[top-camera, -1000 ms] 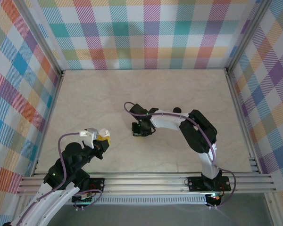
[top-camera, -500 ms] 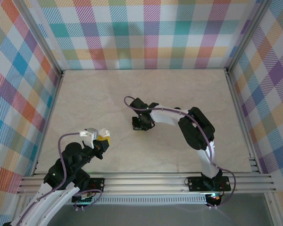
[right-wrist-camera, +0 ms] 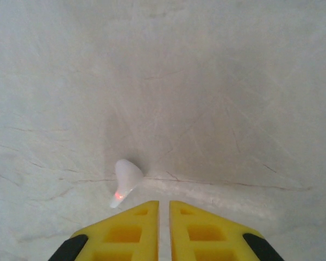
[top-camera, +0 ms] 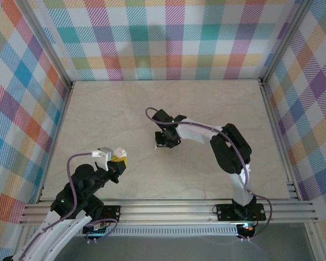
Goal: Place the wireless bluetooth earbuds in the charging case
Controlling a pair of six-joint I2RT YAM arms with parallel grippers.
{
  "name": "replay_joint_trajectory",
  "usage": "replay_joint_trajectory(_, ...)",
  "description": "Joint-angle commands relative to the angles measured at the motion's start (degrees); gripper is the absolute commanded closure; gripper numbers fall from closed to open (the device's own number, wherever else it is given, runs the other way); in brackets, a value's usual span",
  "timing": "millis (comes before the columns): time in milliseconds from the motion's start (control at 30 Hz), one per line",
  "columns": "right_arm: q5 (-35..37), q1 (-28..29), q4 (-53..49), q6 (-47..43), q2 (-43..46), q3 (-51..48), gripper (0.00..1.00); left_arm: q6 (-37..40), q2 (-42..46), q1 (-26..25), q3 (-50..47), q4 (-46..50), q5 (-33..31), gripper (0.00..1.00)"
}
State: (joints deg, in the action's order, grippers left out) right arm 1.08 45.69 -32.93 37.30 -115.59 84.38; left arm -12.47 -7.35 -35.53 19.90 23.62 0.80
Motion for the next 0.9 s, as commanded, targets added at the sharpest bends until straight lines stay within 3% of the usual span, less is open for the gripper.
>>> replay_joint_trajectory(0, 0.1, -0.2, 1.7, 5.3, 3.7, -1.4, 0.85, -0.2, -0.9, 0.1, -0.9, -3.2, 0.0, 1.0)
replay_joint_trajectory(67, -0.3, -0.2, 2.4, 7.3, 3.6, -1.9, 0.83, 0.1, -0.9, 0.1, -0.9, -3.2, 0.2, 1.0)
replay_joint_trajectory(200, -2.7, 0.2, 6.2, 11.8, 2.7, -3.3, 0.62, 0.8, -0.7, 0.1, -1.0, -3.5, -0.3, 1.0)
replay_joint_trajectory(267, -2.3, 0.7, 5.1, 12.4, 1.1, -1.8, 0.57, 1.1, -0.9, 0.1, -0.9, -4.0, -0.6, 1.0)
replay_joint_trajectory(867, -2.1, 1.9, -5.8, 9.4, -10.4, 10.7, 0.65, 2.4, -2.2, 0.1, 0.6, -3.0, 0.3, 1.0)
